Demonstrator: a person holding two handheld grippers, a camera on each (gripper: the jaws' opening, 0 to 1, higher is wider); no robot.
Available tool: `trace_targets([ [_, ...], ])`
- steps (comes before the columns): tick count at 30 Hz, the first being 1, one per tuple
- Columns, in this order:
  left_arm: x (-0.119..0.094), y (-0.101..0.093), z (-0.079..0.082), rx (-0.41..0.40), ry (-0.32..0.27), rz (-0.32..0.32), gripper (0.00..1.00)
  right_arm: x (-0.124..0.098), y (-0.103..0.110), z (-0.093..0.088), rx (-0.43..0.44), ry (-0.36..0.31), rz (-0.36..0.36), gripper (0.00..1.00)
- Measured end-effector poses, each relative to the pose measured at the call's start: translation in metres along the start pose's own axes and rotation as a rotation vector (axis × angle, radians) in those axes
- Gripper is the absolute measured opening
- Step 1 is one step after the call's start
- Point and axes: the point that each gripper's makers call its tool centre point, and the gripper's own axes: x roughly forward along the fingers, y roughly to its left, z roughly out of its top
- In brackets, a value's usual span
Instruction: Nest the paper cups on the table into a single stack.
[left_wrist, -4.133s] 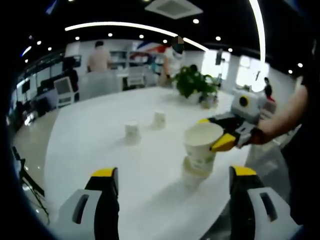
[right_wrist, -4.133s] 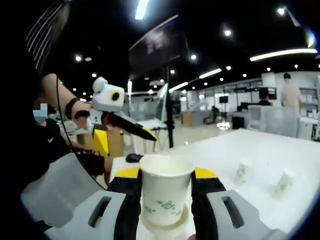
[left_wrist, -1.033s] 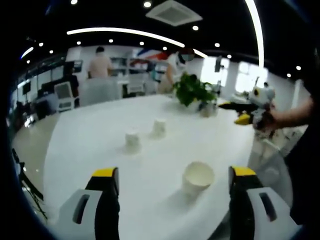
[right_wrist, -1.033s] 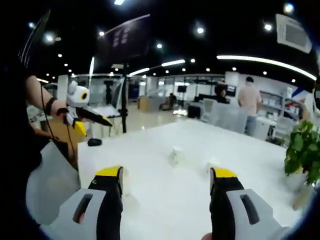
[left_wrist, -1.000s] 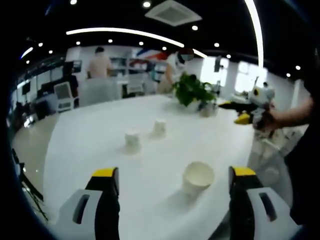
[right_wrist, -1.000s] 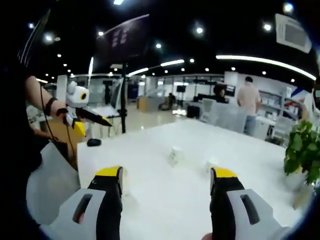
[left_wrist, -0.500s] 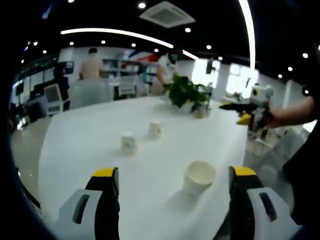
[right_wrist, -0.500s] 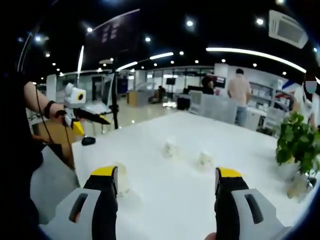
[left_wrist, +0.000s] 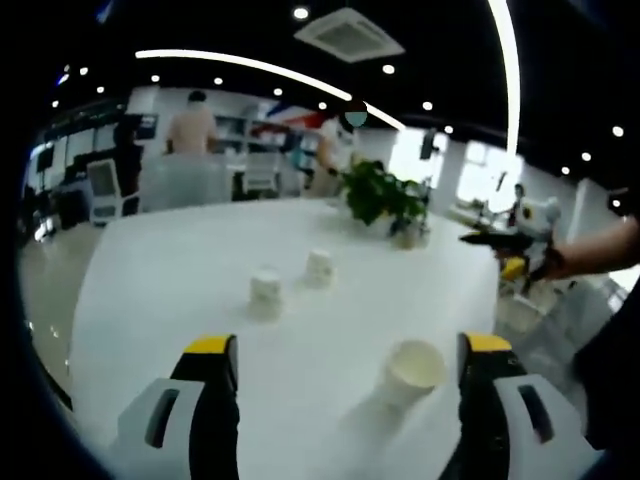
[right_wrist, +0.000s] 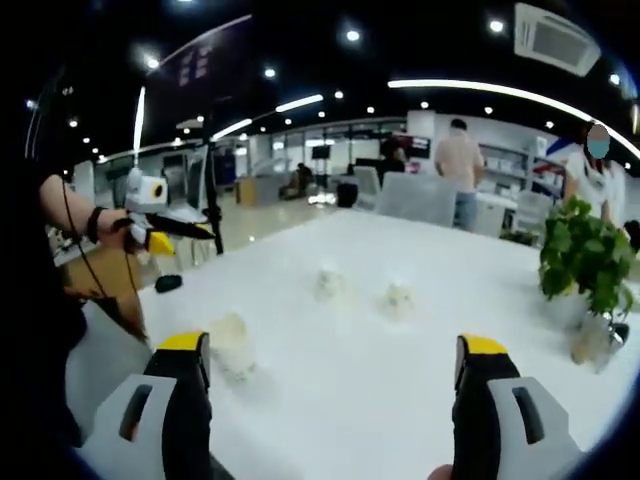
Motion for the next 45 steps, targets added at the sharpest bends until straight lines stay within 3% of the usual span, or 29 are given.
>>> trace_targets([
  [4,0.007,0.010,0.004,-0.011,-0.020,0.018,0.90,0.006,0.004,-0.015,-0.008,0.039,0.021,1.00],
  [11,0.029,0.023,0.001,-0.045,-0.020,0.049,0.90,0.011,0.005,-0.020,0.000,0.052,0.041,1.00],
  [23,0.060,0.034,-0.003,-0.007,0.012,0.048,0.92,0.025,0.008,-0.032,-0.022,0.091,0.085,1.00],
  [27,0.071,0.042,-0.002,-0.024,0.014,0.057,0.94,0.029,0.012,-0.032,-0.040,0.098,0.100,1.00],
  [29,0.080,0.043,0.006,-0.075,-0.024,0.037,0.95,0.030,0.012,-0.033,-0.069,0.105,0.109,1.00],
  [32,0.092,0.048,0.005,-0.030,-0.009,0.037,0.96,0.030,0.011,-0.035,-0.074,0.116,0.117,1.00],
  [45,0.137,0.069,-0.009,0.017,0.042,0.021,0.99,0.029,0.000,-0.044,-0.028,0.124,0.092,1.00],
])
